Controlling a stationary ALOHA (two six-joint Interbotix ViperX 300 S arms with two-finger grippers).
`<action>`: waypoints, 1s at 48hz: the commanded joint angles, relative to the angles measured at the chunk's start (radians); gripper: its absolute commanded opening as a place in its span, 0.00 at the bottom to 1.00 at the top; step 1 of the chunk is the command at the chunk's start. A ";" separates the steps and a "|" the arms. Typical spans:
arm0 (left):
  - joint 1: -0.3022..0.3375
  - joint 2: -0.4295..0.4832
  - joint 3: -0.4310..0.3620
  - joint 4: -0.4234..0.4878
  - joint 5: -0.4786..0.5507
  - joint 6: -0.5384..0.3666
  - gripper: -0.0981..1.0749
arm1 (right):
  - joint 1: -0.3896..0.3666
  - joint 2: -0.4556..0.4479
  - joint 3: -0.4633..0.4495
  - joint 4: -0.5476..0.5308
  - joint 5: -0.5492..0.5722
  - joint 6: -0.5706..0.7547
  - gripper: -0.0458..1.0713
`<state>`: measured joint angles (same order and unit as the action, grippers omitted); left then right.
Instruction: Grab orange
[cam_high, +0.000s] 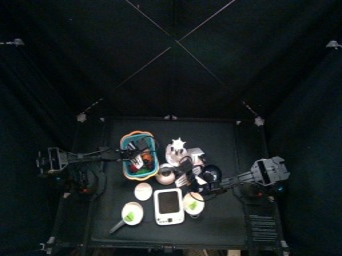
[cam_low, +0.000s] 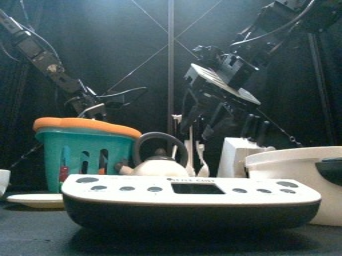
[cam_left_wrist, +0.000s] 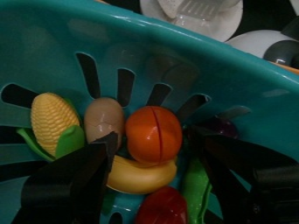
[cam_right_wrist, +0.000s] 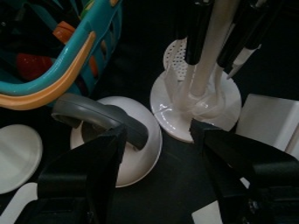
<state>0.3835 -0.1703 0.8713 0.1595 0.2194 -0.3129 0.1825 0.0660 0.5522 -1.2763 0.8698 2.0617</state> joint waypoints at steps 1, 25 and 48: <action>0.002 0.014 -0.029 -0.005 -0.006 -0.002 0.92 | 0.002 -0.012 -0.008 -0.003 0.000 0.003 0.87; 0.003 0.086 -0.043 -0.043 -0.006 -0.003 0.91 | 0.002 -0.005 -0.009 0.009 -0.002 0.003 0.87; 0.003 0.078 -0.048 -0.041 -0.002 -0.002 0.77 | 0.002 0.005 -0.015 0.011 0.000 0.003 0.87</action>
<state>0.3850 -0.0844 0.8452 0.1181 0.2209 -0.3175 0.1841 0.0859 0.5522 -1.2625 0.8682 2.0617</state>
